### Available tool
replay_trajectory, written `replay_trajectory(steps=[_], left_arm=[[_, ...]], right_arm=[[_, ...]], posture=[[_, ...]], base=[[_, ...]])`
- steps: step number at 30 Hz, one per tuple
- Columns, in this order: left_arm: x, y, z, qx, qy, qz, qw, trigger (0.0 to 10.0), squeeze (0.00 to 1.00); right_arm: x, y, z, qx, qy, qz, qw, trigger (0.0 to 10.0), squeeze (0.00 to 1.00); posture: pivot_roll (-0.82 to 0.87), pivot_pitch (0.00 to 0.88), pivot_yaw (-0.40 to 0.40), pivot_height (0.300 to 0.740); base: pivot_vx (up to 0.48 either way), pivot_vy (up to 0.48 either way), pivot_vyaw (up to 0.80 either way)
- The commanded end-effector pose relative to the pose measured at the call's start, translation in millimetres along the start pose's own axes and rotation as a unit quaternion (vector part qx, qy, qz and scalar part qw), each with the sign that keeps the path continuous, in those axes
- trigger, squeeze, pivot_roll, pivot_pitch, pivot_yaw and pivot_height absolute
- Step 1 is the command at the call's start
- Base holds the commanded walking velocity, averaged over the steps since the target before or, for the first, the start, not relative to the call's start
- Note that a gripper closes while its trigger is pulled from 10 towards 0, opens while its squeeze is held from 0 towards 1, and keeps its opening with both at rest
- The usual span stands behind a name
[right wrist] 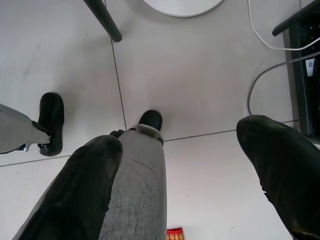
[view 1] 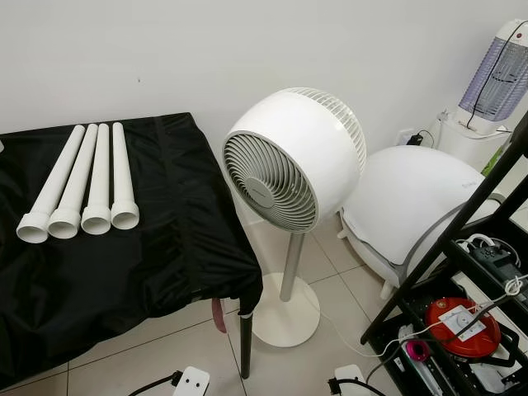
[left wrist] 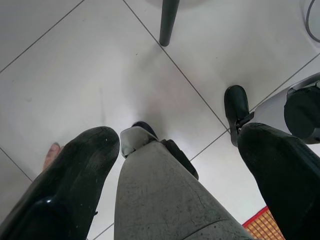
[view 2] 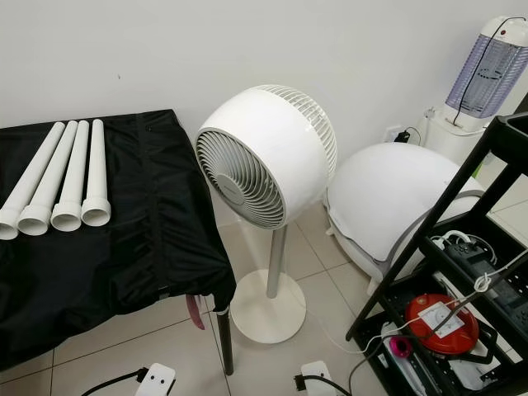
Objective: Building children table
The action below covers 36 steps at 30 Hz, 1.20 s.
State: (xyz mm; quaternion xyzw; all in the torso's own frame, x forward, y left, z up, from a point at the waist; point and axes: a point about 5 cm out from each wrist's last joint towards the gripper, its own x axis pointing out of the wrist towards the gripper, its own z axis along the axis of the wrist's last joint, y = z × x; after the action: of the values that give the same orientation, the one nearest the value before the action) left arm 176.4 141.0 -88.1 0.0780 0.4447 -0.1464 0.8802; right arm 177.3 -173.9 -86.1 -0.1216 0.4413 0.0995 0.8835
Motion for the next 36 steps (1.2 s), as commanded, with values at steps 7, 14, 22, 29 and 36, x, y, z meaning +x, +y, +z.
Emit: replay_trajectory(steps=[7,14,22,29,36], left_arm=[[-1.1,3.3,-5.8,-0.011,0.014,0.024,1.0,10.0,0.0],[-1.0,3.7,-4.1,-0.025,0.006,0.022,0.999,10.0,1.0],[-0.9,4.5,-3.5,-0.019,0.007,0.023,1.0,10.0,0.0],[-1.1,5.4,-2.7,-0.019,0.002,0.022,1.0,10.0,0.0],[-1.1,6.5,-1.4,-0.017,-0.001,0.022,1.0,10.0,0.0]], right_arm=[[-0.1,0.3,-1.8,0.01,0.007,0.0,1.0,10.0,0.0],[-0.6,1.4,-3.8,0.016,0.007,0.002,1.0,10.0,1.0],[-1.2,0.9,-6.5,0.017,0.011,-0.004,1.0,10.0,0.0],[-1.6,-1.1,-7.4,0.017,0.012,-0.007,1.0,10.0,0.0],[-1.5,-2.4,-6.2,0.015,0.009,-0.009,1.0,10.0,0.0]], posture=[[0.01,0.0,-0.005,0.74],[0.01,0.0,-0.004,0.74],[0.01,0.0,0.0,0.74],[0.01,0.001,0.003,0.74],[0.01,0.0,0.005,0.74]], base=[[0.0,0.0,0.0],[0.0,0.0,0.0],[0.0,0.0,0.0],[0.0,0.0,0.0],[0.0,0.0,0.0]])
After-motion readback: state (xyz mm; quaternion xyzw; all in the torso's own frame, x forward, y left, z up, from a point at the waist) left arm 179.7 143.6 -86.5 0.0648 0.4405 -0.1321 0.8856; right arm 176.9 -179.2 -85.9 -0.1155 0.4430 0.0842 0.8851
